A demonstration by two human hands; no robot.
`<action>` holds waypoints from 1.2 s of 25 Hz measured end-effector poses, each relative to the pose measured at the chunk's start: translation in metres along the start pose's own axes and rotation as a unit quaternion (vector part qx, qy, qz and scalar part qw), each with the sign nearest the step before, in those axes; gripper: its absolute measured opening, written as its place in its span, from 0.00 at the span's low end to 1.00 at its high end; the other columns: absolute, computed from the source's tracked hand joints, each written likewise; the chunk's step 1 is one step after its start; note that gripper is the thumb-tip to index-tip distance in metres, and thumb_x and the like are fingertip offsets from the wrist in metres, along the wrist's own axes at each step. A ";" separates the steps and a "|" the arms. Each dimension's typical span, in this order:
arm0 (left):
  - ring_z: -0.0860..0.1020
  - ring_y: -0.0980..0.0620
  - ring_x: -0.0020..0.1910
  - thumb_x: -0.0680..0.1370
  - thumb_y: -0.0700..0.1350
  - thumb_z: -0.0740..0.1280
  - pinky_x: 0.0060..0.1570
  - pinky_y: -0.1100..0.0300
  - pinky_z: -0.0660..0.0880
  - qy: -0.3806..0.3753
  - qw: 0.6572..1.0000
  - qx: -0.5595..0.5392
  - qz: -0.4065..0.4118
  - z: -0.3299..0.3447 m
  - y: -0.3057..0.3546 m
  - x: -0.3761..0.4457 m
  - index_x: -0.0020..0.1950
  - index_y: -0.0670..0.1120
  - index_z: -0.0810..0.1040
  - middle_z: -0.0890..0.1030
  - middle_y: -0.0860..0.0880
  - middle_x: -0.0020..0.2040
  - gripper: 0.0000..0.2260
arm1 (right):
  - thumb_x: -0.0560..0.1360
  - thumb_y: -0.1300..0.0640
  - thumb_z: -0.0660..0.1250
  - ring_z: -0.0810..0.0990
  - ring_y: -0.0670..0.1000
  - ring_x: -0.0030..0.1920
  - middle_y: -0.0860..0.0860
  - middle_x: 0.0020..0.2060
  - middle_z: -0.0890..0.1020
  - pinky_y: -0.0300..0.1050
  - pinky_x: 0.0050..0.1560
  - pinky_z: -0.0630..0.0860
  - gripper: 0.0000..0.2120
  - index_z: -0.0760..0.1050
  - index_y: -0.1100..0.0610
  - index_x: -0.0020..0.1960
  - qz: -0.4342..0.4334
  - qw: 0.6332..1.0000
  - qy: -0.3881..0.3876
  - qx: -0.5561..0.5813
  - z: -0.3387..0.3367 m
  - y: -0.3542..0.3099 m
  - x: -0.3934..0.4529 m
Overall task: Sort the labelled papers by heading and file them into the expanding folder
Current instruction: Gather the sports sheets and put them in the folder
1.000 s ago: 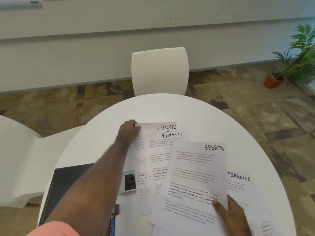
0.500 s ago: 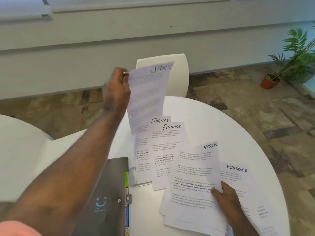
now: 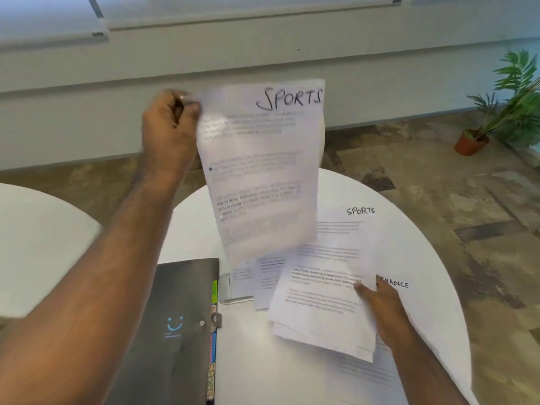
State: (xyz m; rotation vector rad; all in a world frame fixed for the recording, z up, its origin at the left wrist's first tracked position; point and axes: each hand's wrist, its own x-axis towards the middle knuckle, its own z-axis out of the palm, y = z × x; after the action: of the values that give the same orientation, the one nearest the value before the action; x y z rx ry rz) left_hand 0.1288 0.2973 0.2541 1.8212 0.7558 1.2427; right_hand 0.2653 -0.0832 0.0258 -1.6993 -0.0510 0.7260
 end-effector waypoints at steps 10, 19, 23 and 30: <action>0.81 0.46 0.48 0.79 0.47 0.67 0.52 0.51 0.79 -0.076 0.969 0.090 -0.218 0.072 -0.063 -0.144 0.55 0.46 0.80 0.81 0.49 0.55 0.08 | 0.74 0.66 0.68 0.81 0.62 0.60 0.59 0.60 0.82 0.65 0.61 0.76 0.20 0.78 0.54 0.65 0.056 0.968 -0.220 0.102 0.014 -0.047 -0.018; 0.77 0.47 0.60 0.76 0.61 0.68 0.62 0.50 0.73 -0.115 0.888 -0.056 -0.443 0.057 -0.065 -0.165 0.72 0.49 0.70 0.77 0.48 0.66 0.28 | 0.73 0.65 0.70 0.81 0.65 0.59 0.62 0.59 0.82 0.66 0.59 0.77 0.19 0.79 0.56 0.63 0.106 0.948 -0.266 0.141 0.008 -0.051 -0.030; 0.78 0.37 0.63 0.78 0.50 0.69 0.64 0.38 0.73 -0.317 0.748 -0.228 -0.537 0.027 -0.065 -0.196 0.69 0.41 0.75 0.80 0.38 0.64 0.23 | 0.78 0.56 0.67 0.81 0.64 0.60 0.61 0.60 0.82 0.67 0.62 0.74 0.17 0.78 0.55 0.66 0.133 0.945 -0.261 0.146 0.006 -0.052 -0.028; 0.82 0.41 0.58 0.75 0.36 0.72 0.56 0.48 0.80 -0.265 0.848 -0.194 -0.416 0.023 -0.047 -0.220 0.63 0.41 0.78 0.84 0.42 0.58 0.17 | 0.69 0.54 0.76 0.85 0.51 0.54 0.53 0.55 0.86 0.46 0.53 0.81 0.22 0.78 0.56 0.62 -0.016 0.972 -0.233 -0.029 0.011 -0.060 -0.032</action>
State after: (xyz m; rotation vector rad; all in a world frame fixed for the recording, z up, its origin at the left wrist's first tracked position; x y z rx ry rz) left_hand 0.0733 0.1356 0.1051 1.1744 0.7671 0.2584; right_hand 0.2547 -0.0703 0.0922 -1.5461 -0.4306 1.0947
